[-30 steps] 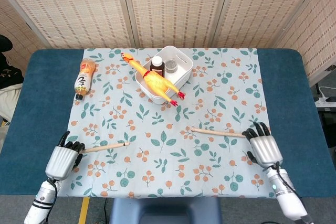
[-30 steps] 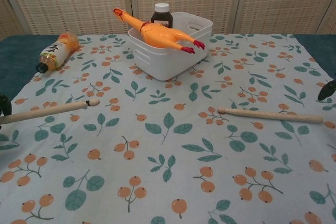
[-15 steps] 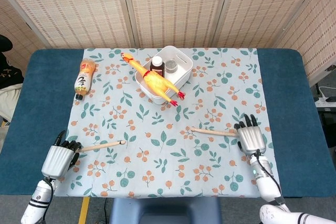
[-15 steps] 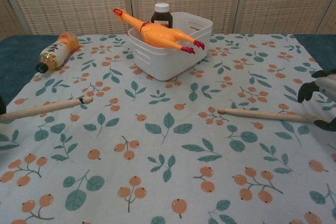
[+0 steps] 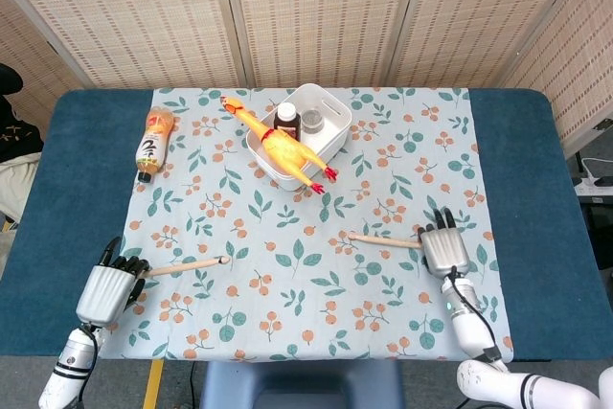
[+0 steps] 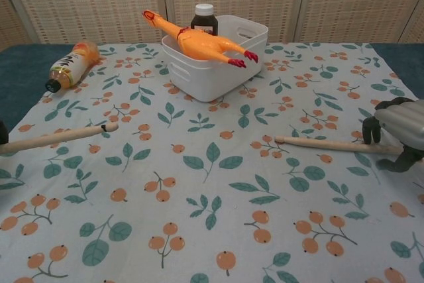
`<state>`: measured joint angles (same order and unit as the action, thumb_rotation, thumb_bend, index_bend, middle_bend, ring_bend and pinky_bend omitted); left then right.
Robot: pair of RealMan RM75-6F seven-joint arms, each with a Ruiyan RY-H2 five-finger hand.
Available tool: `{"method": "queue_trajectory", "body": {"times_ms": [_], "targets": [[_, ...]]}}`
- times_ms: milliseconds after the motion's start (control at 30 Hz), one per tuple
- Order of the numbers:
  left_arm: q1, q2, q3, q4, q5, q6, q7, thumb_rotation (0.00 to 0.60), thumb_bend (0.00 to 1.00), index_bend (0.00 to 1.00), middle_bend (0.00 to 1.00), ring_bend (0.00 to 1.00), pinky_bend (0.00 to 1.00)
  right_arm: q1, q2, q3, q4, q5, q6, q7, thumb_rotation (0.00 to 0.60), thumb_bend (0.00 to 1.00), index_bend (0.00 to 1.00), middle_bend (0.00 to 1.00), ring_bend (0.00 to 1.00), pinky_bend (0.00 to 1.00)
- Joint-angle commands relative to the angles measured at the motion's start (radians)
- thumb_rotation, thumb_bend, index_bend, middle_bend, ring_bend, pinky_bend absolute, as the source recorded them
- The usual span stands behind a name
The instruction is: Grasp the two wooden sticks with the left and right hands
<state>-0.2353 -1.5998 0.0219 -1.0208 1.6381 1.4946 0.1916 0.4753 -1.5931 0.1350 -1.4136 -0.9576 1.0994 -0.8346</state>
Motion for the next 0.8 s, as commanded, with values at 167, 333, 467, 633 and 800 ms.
{"method": "queue_trajectory", "body": {"times_ms": [167, 333, 467, 633, 800], "targets": [[-0.002, 0.000, -0.001, 0.003, -0.003, -0.007, -0.003, 0.600, 0.61, 0.83, 0.92, 0.54, 0.14, 0.013, -0.019, -0.011, 0.025, 0.024, 0.003, -0.018, 0.600, 0.26, 0.48, 0.42, 0.16, 0.00], [-0.002, -0.001, -0.001, 0.004, -0.004, -0.010, -0.003, 0.600, 0.61, 0.83, 0.92, 0.54, 0.14, 0.016, -0.025, -0.017, 0.034, 0.023, 0.010, -0.021, 0.600, 0.27, 0.54, 0.49, 0.24, 0.00], [-0.003, -0.001, 0.000, 0.007, -0.006, -0.015, -0.004, 0.600, 0.61, 0.83, 0.92, 0.54, 0.14, 0.019, -0.031, -0.023, 0.044, 0.023, 0.014, -0.020, 0.600, 0.27, 0.64, 0.57, 0.32, 0.00], [-0.003, 0.002, -0.002, 0.004, -0.009, -0.017, -0.003, 0.600, 0.61, 0.83, 0.92, 0.54, 0.14, 0.020, -0.037, -0.034, 0.055, 0.022, 0.026, -0.029, 0.600, 0.29, 0.75, 0.66, 0.42, 0.00], [-0.003, 0.004, -0.008, 0.003, -0.019, -0.022, -0.005, 0.600, 0.61, 0.83, 0.92, 0.54, 0.14, 0.013, -0.033, -0.043, 0.056, -0.005, 0.044, -0.003, 0.600, 0.35, 0.88, 0.76, 0.50, 0.02]]}}
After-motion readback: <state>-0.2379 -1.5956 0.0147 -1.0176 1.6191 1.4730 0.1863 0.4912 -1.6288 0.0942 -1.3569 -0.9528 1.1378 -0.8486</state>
